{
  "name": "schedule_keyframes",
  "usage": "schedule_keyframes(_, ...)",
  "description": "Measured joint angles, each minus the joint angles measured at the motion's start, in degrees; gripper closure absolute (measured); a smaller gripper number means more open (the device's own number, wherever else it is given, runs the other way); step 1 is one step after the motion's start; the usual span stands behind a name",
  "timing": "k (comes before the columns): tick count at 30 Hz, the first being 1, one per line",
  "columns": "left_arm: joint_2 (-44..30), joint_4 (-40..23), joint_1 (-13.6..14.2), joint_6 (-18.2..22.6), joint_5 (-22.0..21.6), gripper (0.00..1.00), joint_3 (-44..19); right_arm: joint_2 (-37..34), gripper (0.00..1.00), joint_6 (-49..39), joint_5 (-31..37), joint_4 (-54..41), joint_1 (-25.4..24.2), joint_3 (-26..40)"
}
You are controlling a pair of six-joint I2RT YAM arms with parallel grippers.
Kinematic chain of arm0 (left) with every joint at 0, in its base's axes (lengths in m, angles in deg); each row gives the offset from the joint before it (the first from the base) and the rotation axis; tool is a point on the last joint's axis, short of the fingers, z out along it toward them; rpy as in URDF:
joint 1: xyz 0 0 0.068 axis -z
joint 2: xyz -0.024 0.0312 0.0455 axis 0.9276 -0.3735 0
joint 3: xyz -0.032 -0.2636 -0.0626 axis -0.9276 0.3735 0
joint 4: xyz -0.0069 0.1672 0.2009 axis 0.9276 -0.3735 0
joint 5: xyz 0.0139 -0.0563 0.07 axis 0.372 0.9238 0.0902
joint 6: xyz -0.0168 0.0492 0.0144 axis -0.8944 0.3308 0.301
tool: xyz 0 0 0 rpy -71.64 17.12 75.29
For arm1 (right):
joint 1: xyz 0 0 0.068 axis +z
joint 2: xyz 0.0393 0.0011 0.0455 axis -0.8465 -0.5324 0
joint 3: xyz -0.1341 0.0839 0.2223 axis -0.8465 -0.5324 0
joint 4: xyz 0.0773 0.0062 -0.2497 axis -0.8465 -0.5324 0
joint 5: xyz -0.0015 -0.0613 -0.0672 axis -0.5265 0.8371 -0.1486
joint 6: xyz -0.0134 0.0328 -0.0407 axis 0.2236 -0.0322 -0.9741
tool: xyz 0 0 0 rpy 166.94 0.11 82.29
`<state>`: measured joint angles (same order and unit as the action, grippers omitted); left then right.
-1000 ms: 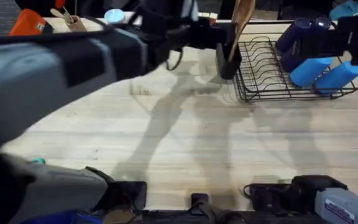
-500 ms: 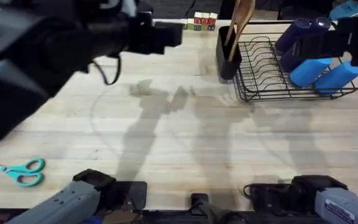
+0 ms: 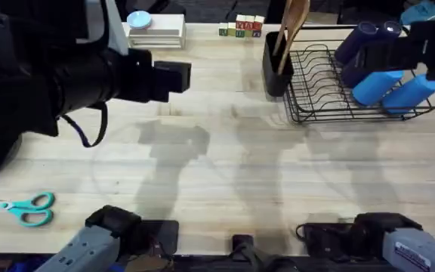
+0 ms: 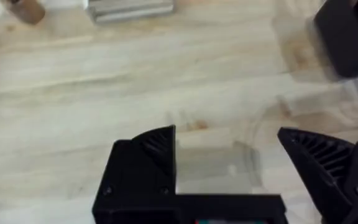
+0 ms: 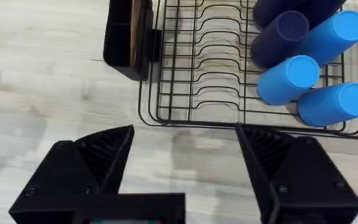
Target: Pick up the spoon on the table one by one and put them onto the rack
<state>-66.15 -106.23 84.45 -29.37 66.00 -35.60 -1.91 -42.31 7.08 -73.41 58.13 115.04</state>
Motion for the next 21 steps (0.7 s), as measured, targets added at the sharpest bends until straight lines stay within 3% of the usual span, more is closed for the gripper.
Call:
schedule_keyframes(10,-0.7,-2.8,-0.5,0.0,-2.9,0.007,-5.1,0.0,0.009,0.0,0.0,0.1,0.0,0.0)
schedule_keyframes(21,-6.7,-3.3,-4.6,0.0,-3.6,0.007,-6.2,0.0,0.009,0.0,0.0,0.1,0.0,0.0)
